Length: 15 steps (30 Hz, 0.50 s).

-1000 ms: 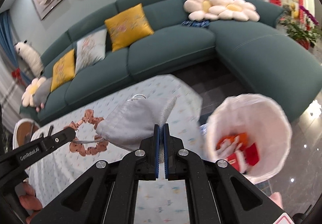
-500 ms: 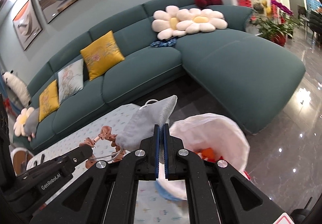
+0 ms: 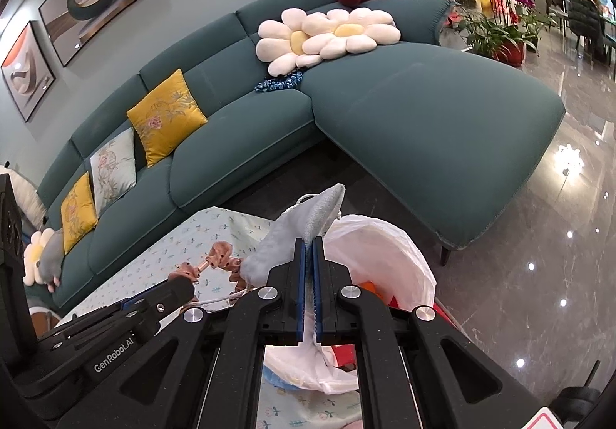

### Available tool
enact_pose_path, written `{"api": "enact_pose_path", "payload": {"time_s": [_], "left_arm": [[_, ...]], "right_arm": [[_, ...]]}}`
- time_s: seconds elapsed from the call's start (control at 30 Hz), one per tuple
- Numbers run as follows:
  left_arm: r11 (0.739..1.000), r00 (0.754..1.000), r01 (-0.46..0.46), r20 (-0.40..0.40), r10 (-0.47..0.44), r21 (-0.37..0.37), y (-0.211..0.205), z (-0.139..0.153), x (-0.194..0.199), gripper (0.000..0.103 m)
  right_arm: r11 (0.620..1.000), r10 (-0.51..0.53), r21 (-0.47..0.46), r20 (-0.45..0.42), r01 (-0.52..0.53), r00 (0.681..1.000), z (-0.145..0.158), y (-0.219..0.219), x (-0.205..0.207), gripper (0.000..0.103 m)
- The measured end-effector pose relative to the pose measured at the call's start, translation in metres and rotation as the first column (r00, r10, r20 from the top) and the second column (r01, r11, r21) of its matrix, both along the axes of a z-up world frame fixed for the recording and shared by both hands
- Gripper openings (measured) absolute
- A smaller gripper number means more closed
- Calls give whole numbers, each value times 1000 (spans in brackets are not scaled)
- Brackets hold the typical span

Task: Collect trash
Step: 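Carry scrunchie and pouch over the wastebasket and open both tools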

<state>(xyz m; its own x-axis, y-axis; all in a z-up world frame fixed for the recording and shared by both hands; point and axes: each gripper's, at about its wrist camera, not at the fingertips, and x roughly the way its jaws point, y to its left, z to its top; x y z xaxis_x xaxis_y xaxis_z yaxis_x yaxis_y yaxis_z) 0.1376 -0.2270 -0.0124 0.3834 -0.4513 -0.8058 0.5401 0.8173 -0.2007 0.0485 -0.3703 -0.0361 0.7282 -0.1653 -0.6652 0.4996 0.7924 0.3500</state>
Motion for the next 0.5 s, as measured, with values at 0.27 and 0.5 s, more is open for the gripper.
{"api": "enact_pose_path", "payload": {"time_s": [0.27, 0.5], "left_arm": [[999, 999, -49, 3, 49, -13, -4, -4, 5, 60], [996, 996, -85, -7, 85, 0, 11, -9, 10, 64]], "right_arm": [[1000, 7, 12, -22, -7, 1000, -13, -8, 6, 5], [999, 47, 2, -80, -47, 996, -27, -4, 23, 12]]}}
